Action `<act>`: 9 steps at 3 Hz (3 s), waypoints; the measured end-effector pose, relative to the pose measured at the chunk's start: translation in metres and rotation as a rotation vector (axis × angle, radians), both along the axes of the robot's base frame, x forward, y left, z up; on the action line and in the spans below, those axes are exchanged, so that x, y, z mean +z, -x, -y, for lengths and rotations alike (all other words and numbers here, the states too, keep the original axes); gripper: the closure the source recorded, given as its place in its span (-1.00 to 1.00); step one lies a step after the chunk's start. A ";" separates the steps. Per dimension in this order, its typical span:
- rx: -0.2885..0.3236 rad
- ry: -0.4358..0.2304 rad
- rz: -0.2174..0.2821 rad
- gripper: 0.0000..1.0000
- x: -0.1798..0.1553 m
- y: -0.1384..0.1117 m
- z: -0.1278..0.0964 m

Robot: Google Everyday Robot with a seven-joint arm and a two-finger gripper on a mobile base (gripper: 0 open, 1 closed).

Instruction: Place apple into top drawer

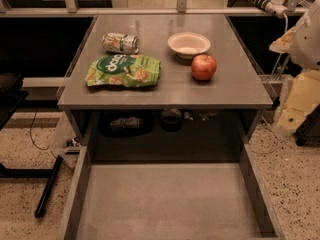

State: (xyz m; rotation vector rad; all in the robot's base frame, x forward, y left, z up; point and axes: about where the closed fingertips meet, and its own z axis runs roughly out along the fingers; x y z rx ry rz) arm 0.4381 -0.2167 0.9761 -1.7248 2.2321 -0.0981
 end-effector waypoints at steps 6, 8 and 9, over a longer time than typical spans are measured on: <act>0.053 -0.406 0.175 -1.00 -0.036 -0.142 -0.055; -0.092 -0.410 0.238 -1.00 -0.059 -0.187 -0.010; -0.101 -0.445 0.248 -1.00 -0.061 -0.205 -0.007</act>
Offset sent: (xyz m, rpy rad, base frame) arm 0.0392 0.0312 -0.0035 0.1164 -0.0452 0.0270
